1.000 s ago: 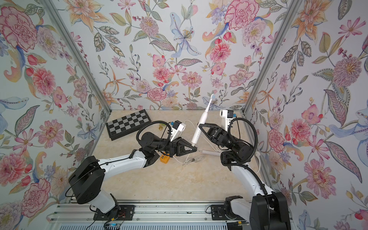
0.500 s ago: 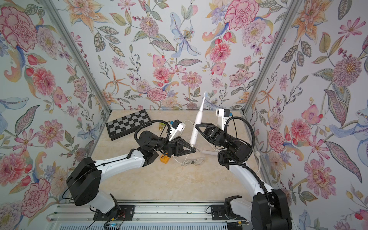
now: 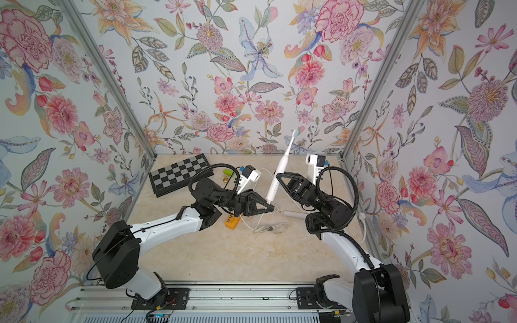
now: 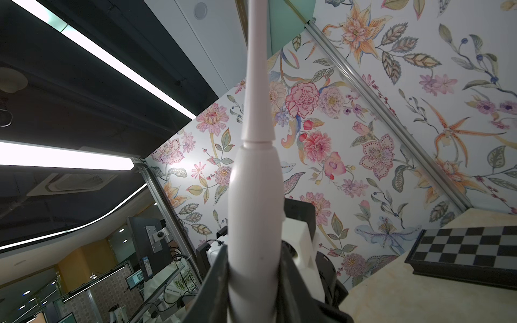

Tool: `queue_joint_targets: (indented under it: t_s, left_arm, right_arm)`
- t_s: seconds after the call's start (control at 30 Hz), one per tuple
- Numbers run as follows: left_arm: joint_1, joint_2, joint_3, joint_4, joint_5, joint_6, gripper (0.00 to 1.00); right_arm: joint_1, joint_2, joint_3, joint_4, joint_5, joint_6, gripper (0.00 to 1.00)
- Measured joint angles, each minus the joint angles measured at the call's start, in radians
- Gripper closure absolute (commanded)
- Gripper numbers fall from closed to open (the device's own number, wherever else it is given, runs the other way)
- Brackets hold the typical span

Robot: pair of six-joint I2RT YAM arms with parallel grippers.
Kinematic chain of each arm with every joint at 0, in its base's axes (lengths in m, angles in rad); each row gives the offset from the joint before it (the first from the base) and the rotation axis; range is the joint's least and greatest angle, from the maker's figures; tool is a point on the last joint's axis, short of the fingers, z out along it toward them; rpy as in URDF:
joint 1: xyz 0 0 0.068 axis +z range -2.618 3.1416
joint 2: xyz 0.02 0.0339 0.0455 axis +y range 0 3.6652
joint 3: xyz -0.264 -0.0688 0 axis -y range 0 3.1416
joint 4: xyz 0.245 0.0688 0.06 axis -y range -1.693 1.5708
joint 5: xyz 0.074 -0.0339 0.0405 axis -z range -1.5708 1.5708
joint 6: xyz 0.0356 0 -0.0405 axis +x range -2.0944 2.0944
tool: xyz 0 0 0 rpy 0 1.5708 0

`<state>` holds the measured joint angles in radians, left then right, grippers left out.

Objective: Charge the electric toothbrush
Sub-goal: Insert the charging cable into the electric toothbrush, then place the electric toothbrush at the center of the board.

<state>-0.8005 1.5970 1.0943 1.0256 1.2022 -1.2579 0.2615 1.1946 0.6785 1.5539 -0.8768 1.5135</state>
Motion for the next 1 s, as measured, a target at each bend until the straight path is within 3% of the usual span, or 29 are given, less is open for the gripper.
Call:
queue_joint_targets:
  t_s: [0.23,0.4,0.5,0.6,0.77,0.9,1.0]
  left_arm:
    - [0.017,0.000,0.003,-0.083,-0.034,0.040,0.97]
    - [0.037,-0.028,0.002,-0.194,-0.142,0.163,0.66]
    - [0.056,-0.073,-0.026,-0.296,-0.211,0.272,0.58]
    - [0.068,-0.124,-0.066,-0.443,-0.290,0.402,0.47]
    - [0.088,-0.190,-0.112,-0.668,-0.473,0.584,0.39]
    - [0.090,-0.240,-0.150,-0.760,-0.643,0.678,0.36]
    - [0.090,-0.284,-0.189,-0.799,-0.761,0.721,0.32]
  right_arm:
    - [-0.054,0.004,0.001,0.002,-0.027,-0.045,1.00]
    - [-0.109,-0.020,0.001,-0.080,-0.073,-0.100,1.00]
    - [-0.156,-0.101,-0.008,-0.215,-0.064,-0.179,1.00]
    - [-0.213,-0.240,-0.024,-0.468,0.015,-0.305,1.00]
    - [-0.199,-0.436,-0.002,-1.112,0.312,-0.529,1.00]
    - [-0.196,-0.514,-0.108,-1.409,0.499,-0.534,1.00]
    - [-0.193,-0.488,-0.182,-1.614,0.595,-0.489,1.00]
